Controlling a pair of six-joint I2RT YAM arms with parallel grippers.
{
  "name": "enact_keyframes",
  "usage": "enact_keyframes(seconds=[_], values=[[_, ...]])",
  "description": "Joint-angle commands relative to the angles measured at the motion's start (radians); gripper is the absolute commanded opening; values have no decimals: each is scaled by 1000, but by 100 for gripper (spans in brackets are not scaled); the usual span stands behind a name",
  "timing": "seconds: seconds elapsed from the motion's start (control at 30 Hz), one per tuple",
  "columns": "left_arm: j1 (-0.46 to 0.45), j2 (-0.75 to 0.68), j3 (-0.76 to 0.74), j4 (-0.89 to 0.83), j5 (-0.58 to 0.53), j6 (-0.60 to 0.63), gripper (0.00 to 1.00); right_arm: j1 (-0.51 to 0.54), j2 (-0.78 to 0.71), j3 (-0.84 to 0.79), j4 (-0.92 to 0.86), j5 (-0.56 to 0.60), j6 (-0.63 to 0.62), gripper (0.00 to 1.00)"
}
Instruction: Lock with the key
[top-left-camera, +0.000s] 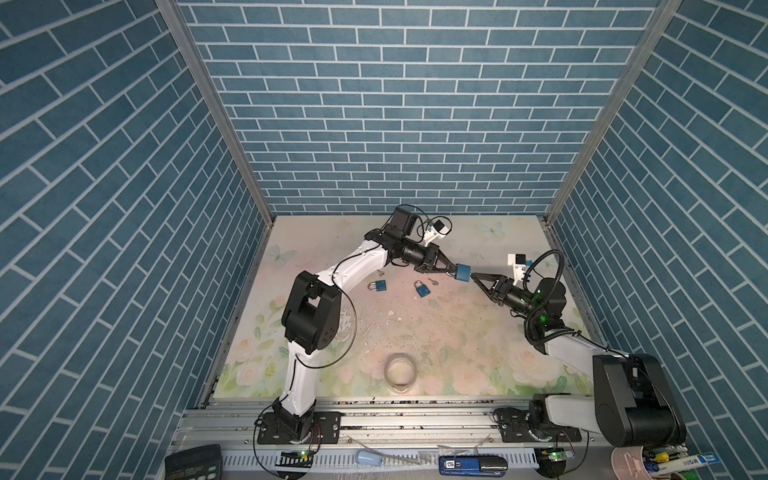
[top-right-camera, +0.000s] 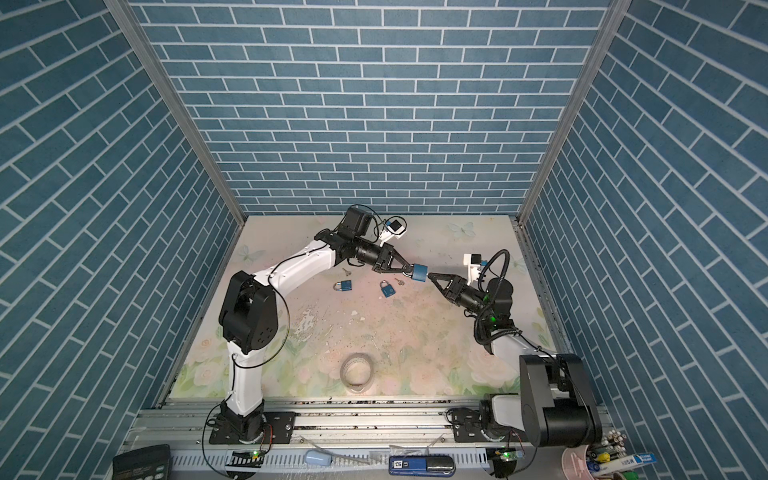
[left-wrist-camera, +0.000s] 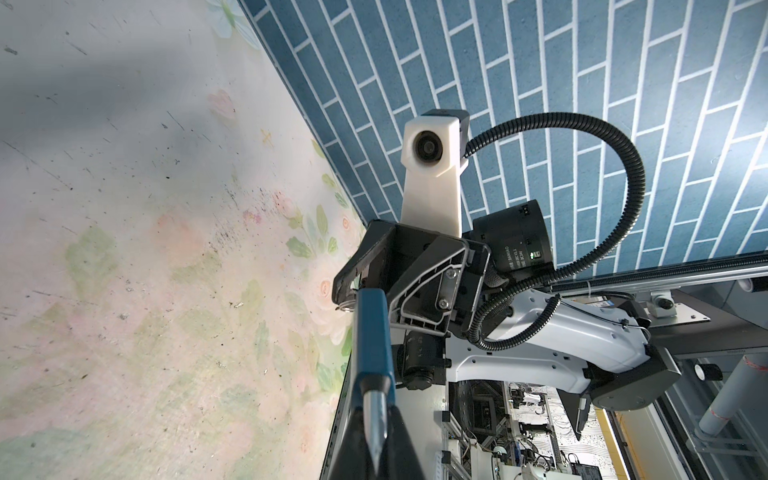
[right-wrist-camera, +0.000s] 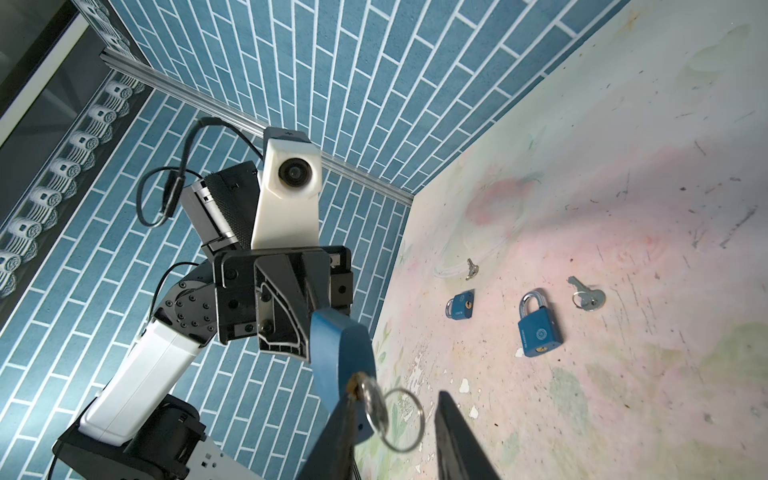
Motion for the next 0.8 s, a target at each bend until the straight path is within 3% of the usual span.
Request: enact_keyframes(seconds=[0.0,0.33,0.63,0.77], values=[[-5,-56,0,8,24,24,0,7,21,37,63,-27,31,33],[-6,-49,15,7,25,20,0,19,63,45,155,-59,83,26],[-6,-38,27,-3,18,18,0,28,73,49,170,-77,93,12],[-4,-27,43,-15,10,11,0,29,81,36,193,-82,105,1]])
